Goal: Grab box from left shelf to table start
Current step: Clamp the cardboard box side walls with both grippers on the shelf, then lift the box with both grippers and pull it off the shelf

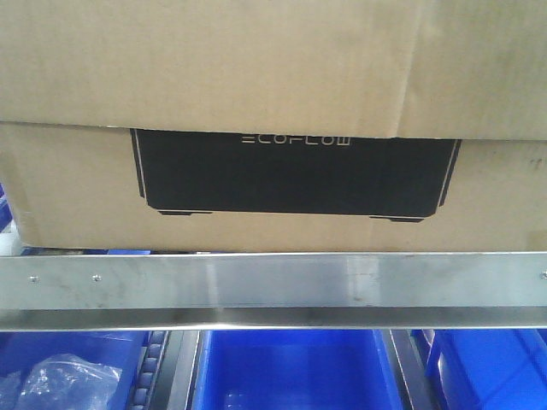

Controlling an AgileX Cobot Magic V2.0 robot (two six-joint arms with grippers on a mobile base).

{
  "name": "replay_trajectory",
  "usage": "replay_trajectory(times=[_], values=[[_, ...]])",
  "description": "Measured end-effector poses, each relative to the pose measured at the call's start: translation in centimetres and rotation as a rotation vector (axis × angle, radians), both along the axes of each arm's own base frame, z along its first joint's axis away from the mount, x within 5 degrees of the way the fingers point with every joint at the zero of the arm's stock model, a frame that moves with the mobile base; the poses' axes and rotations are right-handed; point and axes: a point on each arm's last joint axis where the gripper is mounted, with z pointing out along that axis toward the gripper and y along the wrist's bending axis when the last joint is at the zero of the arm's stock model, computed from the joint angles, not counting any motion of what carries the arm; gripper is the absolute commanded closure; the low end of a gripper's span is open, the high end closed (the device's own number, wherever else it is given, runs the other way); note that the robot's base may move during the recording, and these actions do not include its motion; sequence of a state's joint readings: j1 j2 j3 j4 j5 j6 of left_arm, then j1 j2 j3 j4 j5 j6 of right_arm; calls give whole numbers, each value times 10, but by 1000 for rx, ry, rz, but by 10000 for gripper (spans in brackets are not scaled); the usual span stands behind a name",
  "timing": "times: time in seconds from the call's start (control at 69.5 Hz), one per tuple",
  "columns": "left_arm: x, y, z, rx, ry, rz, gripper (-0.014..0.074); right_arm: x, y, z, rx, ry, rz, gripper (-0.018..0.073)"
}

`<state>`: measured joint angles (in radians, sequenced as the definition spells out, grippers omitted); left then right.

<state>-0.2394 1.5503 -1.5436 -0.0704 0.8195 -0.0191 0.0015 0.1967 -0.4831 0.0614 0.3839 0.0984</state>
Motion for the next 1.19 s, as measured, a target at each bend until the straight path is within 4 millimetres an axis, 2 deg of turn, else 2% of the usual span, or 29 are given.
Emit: replay_trajectory(times=[0.086,0.144,0.36,0.561,0.748,0.993,1.194], values=[[0,0,0,0,0,0,692,8,0,22,-2,77,5,52],[0,0,0,2,0,0,692,17,1,36,-4,134,9,34],[0,0,0,2,0,0,692,56,3,83,-60,284,39,34],[0,0,0,1,-3,0,692,112,5,109,-62,443,65,34],[0,0,0,0,-5,0,692,168,5,110,-62,561,75,-74],[0,0,0,0,-5,0,692,223,4,94,-86,661,79,-68],[0,0,0,0,-6,0,692,258,4,82,-112,696,85,-68]])
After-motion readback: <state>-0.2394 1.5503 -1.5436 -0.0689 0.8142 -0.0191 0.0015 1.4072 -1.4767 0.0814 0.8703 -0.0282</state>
